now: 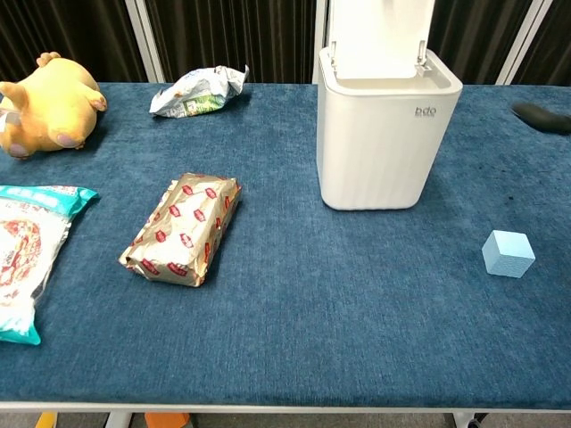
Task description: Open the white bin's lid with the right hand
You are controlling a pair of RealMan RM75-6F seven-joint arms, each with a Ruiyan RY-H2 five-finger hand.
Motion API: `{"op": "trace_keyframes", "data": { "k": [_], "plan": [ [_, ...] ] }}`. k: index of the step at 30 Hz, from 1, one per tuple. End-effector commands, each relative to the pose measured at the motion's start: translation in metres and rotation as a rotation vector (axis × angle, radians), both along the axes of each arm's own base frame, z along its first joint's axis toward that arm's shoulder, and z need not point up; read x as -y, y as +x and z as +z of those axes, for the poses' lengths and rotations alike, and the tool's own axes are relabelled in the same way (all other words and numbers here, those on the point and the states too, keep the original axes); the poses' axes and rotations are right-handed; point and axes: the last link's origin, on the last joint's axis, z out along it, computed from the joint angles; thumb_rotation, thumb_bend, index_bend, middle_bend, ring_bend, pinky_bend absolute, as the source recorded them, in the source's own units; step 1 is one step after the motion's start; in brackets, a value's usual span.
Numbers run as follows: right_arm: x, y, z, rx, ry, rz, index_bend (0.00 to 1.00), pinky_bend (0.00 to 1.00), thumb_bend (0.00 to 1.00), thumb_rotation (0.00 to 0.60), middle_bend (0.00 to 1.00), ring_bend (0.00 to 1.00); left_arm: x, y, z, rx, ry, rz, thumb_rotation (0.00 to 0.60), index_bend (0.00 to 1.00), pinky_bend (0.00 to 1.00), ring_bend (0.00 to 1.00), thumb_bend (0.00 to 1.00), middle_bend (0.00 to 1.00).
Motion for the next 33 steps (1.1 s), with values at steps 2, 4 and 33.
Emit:
{"op": "trace_keyframes", "data": {
  "k": [2,4,33],
  "plan": [
    [-0.025,-0.039,0.002,-0.046,0.052,-0.115,0.00,0.00,0.22,0.600,0.07,0.00,-0.001,0.002,-0.002,-0.002,-0.006,-0.007,0.600,0.13,0.09,0.00,0.04,0.05],
    [-0.028,-0.051,-0.003,-0.080,0.106,-0.161,0.00,0.00,0.22,0.600,0.08,0.00,-0.001,0.003,-0.003,-0.001,-0.006,-0.011,0.600,0.13,0.09,0.00,0.04,0.05],
    [-0.006,-0.068,-0.070,-0.255,0.353,-0.280,0.25,0.52,0.24,0.600,0.37,0.36,-0.001,-0.005,-0.004,0.019,-0.001,0.025,0.600,0.13,0.09,0.00,0.04,0.05]
  ]
}}
